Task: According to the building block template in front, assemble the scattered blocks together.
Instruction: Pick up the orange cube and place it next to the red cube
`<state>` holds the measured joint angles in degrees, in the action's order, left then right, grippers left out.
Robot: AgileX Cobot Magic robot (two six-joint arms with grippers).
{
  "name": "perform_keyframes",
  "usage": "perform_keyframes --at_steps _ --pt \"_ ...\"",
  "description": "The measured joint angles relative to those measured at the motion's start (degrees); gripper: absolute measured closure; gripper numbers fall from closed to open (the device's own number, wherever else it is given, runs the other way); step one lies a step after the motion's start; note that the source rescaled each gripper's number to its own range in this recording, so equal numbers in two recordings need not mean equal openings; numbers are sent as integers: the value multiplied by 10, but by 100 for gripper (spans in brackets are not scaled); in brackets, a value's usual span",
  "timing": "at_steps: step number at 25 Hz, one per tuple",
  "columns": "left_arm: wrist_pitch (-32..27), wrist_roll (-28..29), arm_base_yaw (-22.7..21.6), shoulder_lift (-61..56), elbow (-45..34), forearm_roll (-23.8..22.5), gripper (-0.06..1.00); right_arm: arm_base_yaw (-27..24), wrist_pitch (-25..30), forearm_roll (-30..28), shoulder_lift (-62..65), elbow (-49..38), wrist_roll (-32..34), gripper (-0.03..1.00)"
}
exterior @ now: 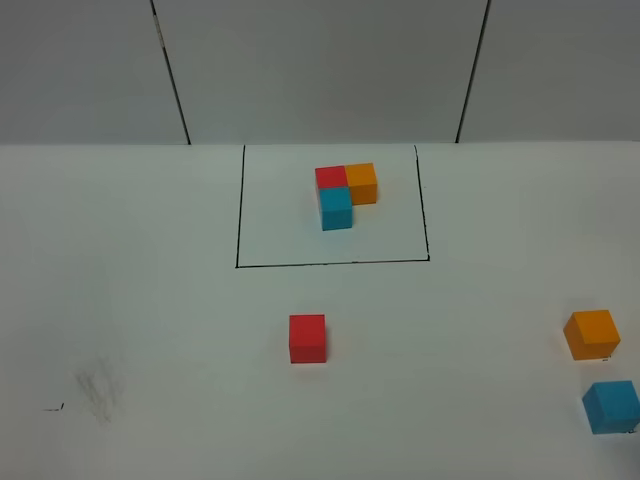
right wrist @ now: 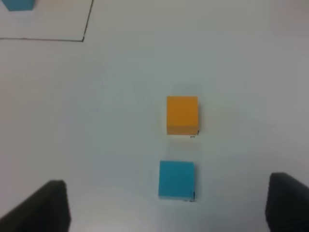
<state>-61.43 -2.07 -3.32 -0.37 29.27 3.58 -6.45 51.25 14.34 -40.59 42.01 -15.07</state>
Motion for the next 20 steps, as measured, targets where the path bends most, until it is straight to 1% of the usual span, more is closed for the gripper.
perform_keyframes --at_steps 4,9,20 --pt "0 0 0 0 0 0 15 0 1 7 -1 0 -1 29" --pt "0 0 0 0 0 0 15 0 1 34 -1 0 -9 29" --pt "0 0 0 0 0 0 15 0 13 24 -4 0 0 29"
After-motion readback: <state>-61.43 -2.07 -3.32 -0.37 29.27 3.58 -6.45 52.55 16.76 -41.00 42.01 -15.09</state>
